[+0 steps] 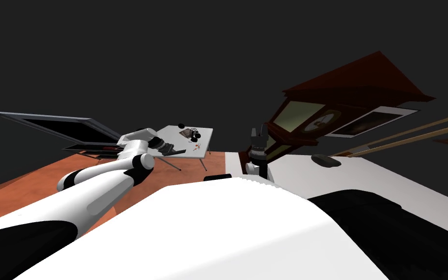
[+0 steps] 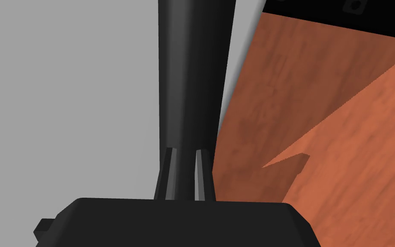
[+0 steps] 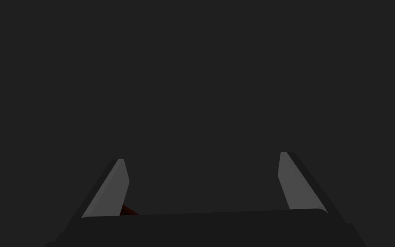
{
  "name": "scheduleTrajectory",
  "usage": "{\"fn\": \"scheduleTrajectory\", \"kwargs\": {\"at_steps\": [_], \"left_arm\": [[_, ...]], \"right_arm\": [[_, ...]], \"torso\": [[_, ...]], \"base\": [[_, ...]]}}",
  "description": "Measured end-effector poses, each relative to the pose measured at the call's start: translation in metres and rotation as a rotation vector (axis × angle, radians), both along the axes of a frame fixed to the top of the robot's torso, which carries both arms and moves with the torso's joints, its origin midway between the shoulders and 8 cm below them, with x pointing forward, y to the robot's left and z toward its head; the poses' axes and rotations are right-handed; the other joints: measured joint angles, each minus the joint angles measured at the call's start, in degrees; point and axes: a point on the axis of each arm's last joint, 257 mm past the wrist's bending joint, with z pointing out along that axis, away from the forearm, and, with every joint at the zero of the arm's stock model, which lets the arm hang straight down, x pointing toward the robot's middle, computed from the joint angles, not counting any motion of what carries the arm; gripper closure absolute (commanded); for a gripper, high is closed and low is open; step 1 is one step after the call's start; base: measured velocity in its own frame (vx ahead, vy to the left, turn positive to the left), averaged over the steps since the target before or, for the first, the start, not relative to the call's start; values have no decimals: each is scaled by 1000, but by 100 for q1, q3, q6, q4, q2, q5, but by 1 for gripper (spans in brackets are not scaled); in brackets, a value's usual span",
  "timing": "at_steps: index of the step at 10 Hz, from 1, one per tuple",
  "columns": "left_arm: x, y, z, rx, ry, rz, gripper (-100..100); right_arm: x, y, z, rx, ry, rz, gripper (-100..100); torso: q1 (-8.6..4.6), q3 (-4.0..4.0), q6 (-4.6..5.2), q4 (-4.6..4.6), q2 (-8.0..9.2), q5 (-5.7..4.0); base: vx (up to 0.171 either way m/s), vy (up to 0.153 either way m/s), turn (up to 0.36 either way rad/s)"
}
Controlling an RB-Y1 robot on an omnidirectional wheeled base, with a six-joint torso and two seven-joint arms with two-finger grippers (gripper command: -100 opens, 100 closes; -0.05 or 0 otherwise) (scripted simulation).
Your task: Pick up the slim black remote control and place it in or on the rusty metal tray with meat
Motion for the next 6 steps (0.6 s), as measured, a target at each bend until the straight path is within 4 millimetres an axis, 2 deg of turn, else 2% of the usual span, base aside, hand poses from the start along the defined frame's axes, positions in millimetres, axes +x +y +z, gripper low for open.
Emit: {"fn": "scheduleTrajectory", "kwargs": {"at_steps": [2,5,6], "left_arm": [[-11,25,5,12,-13,-3,100],[-31,60,9,35,-27,-17,100],[-40,75,12,47,-32,-22,100]], "right_arm": [[0,0,0,0,0,0,0],[0,0,0,0,0,0,0],[0,0,0,0,0,0,0]], "torso": [[-26,-12,-8,-6,-22,-2],[-24,-22,6,-8,-38,-6],[-33,-24,6,-8,-45,-10]], "base": [[151,-272,92],[132,-218,19],[284,-217,64]]}}
